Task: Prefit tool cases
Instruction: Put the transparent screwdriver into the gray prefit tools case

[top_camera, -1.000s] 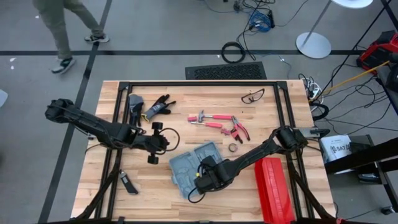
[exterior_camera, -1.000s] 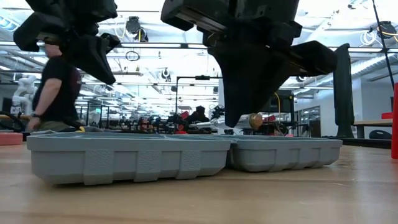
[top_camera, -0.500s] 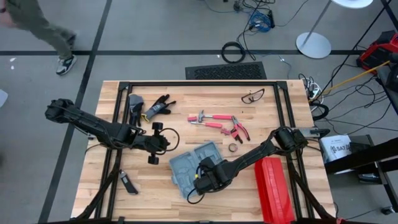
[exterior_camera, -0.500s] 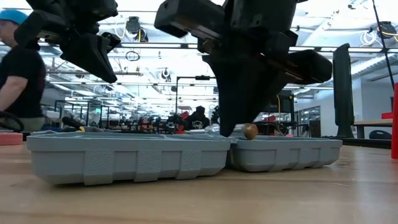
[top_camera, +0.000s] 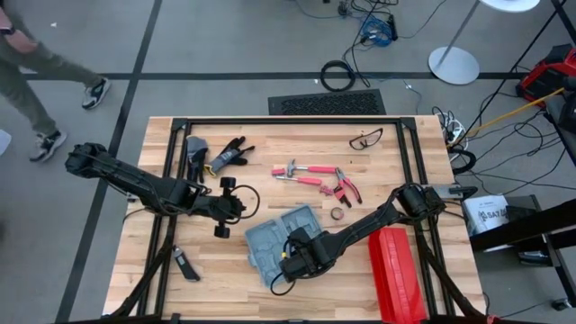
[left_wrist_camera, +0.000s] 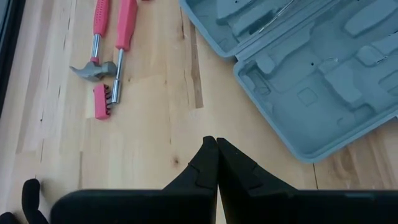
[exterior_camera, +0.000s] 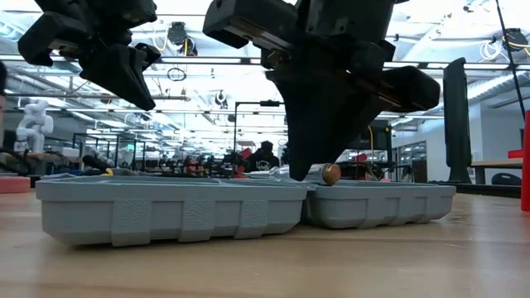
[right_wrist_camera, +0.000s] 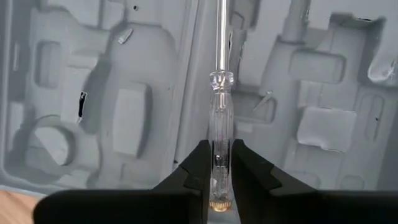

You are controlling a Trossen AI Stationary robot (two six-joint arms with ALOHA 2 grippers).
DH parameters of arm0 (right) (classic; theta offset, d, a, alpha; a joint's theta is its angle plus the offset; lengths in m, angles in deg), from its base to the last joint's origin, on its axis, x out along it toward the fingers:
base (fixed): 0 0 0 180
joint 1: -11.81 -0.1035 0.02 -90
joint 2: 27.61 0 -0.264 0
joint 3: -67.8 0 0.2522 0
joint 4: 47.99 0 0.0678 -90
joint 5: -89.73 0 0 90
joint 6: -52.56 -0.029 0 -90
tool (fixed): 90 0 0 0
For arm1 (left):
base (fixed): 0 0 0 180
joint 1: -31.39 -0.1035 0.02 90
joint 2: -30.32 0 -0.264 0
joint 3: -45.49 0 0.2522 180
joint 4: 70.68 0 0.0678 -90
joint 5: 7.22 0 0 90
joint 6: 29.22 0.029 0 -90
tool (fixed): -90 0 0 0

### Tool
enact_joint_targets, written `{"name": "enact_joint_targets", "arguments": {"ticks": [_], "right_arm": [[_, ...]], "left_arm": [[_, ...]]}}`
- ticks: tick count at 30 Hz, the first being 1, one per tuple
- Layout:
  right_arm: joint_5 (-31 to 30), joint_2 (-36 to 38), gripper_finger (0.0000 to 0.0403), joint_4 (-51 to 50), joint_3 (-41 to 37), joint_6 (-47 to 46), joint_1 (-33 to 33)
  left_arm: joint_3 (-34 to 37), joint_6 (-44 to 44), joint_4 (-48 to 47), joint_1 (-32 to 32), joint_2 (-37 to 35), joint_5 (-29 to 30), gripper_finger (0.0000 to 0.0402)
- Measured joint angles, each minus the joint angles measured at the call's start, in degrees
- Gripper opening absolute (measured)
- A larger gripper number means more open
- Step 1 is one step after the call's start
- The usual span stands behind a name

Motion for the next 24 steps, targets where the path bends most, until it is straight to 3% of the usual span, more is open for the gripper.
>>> {"name": "enact_joint_targets", "arguments": {"ticks": [13,20,24], "right_arm": [[0.1,0.0,0.0123,-1.2,0.0,-0.5,0.0],[-2.2,1.8,0.0117,-2.0,0.0,-0.4,0.0],[-2.8,2.3,0.0093,-1.6,0.0,2.1,0.8]], "left_arm": [[0.0,0.3,0.0,0.0,0.0,0.0,0.0008],[0.0,0.6,0.0,0.0,0.0,0.0,0.0008],[0.0,0.6,0.1,0.0,0.0,-1.0,0.0008]]}}
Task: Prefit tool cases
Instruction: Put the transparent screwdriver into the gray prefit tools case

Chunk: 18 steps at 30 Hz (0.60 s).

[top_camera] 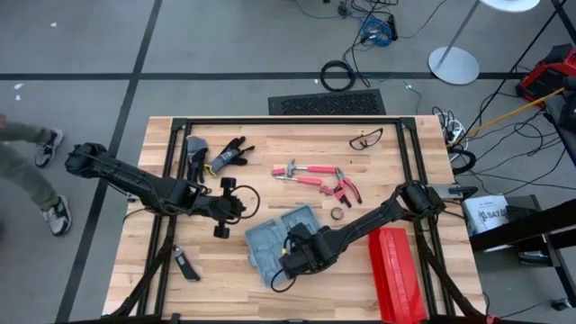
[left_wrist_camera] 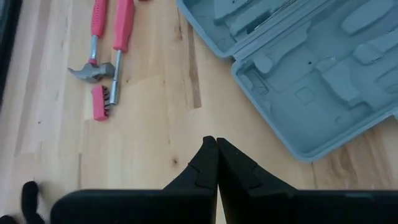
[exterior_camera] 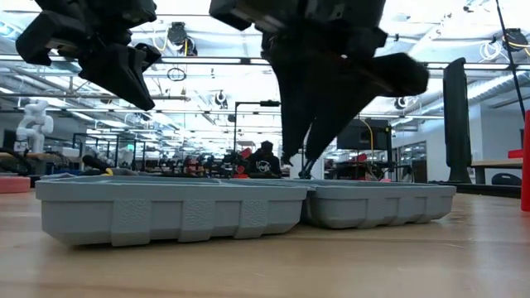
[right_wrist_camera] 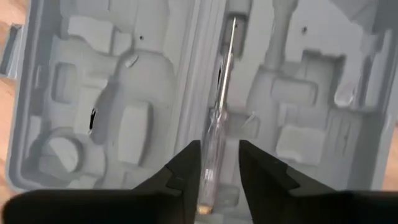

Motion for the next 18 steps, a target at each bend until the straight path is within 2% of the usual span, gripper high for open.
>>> {"name": "enact_joint_targets", "arguments": {"ticks": [7,18], "right_arm": [[1.3,0.0,0.0008,3.8,0.0,4.4,0.8],[1.7,-2.8,0.0001,4.1,0.0,3.7,1.1]], "left_arm": [[0.0,-0.5,-0.2,0.0,0.0,-0.9,0.0008],[0.0,-0.4,-0.1,0.0,0.0,-1.0,0.0008]]}}
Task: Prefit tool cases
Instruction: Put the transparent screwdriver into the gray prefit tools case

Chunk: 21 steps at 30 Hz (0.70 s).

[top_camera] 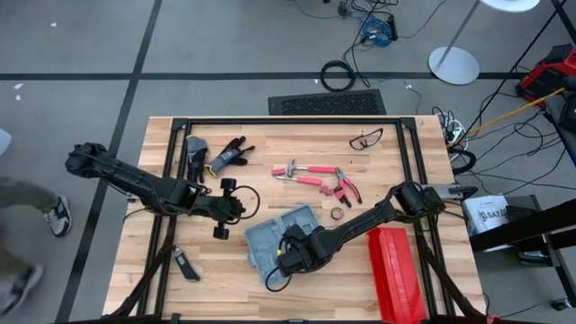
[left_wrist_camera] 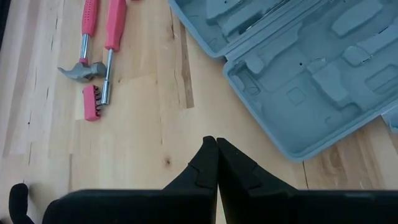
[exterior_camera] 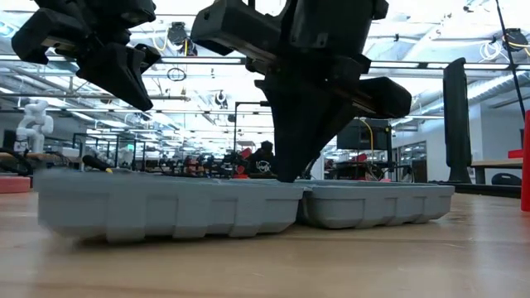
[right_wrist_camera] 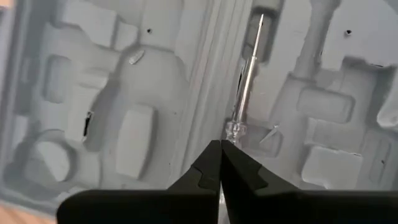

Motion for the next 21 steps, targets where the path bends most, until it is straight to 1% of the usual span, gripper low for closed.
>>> {"name": "enact_joint_targets", "arguments": {"ticks": [5,10,21], "right_arm": [[-0.2,0.0,0.0001,-0.3,0.0,0.8,0.3],[-1.8,0.0,0.0000,-0.5,0.0,1.1,0.4],[-1.5,0.1,0.0000,-1.6,0.0,1.1,0.8]], "left_arm": [[0.0,0.0,0.0,0.0,0.0,0.0,0.0008],[0.0,0.0,0.0,0.0,0.0,0.0,0.0008],[0.0,0.0,0.1,0.0,0.0,-0.1,0.0008]]}}
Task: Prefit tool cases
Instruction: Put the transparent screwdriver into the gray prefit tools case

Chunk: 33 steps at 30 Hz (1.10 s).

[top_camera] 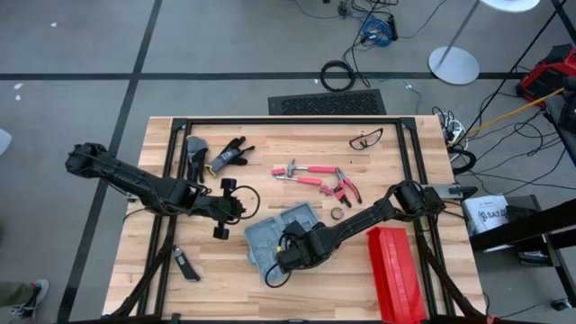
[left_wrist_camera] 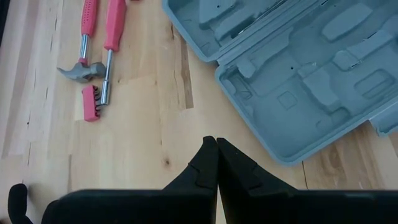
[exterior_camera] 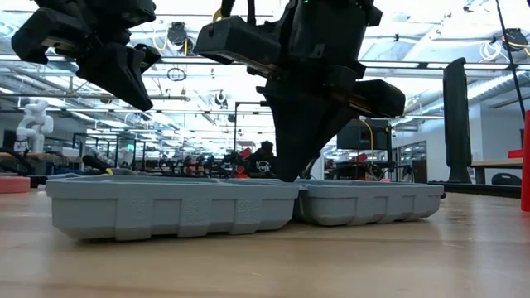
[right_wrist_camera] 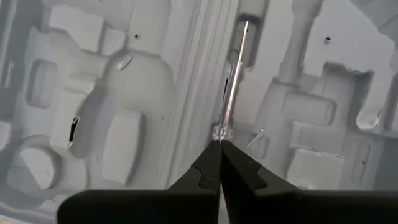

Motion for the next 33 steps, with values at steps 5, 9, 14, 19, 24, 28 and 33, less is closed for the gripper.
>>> {"name": "enact_joint_targets", "arguments": {"ticks": [5,9,14,19,24,28,33], "right_arm": [[0.1,0.0,0.0000,0.0,0.0,0.0,0.0],[1.3,-1.2,0.0000,0.6,0.1,0.0,0.1],[3.2,-2.7,0.0000,1.5,0.4,0.0,0.3],[1.5,-0.9,0.0000,1.2,0.0,0.2,0.3],[-4.3,3.8,0.0000,0.5,0.0,2.5,0.2],[-7.4,5.2,0.0000,-4.1,-0.1,5.0,0.4],[-11.3,7.2,0.0000,-19.3,0.0,3.7,0.5]], "left_arm": [[0.0,0.0,0.0,0.0,0.0,0.0,0.0008],[0.0,0.0,0.0,0.0,0.0,0.0,0.0008],[0.0,0.0,0.0,0.0,0.0,0.0,0.0008],[0.0,0.0,0.0,0.0,0.0,0.0,0.0008],[0.0,0.3,0.4,0.0,0.0,0.0,0.0008],[0.0,0.4,1.6,0.0,0.0,0.0,0.0008],[0.0,1.0,1.6,-0.3,0.0,0.6,0.0008]]}}
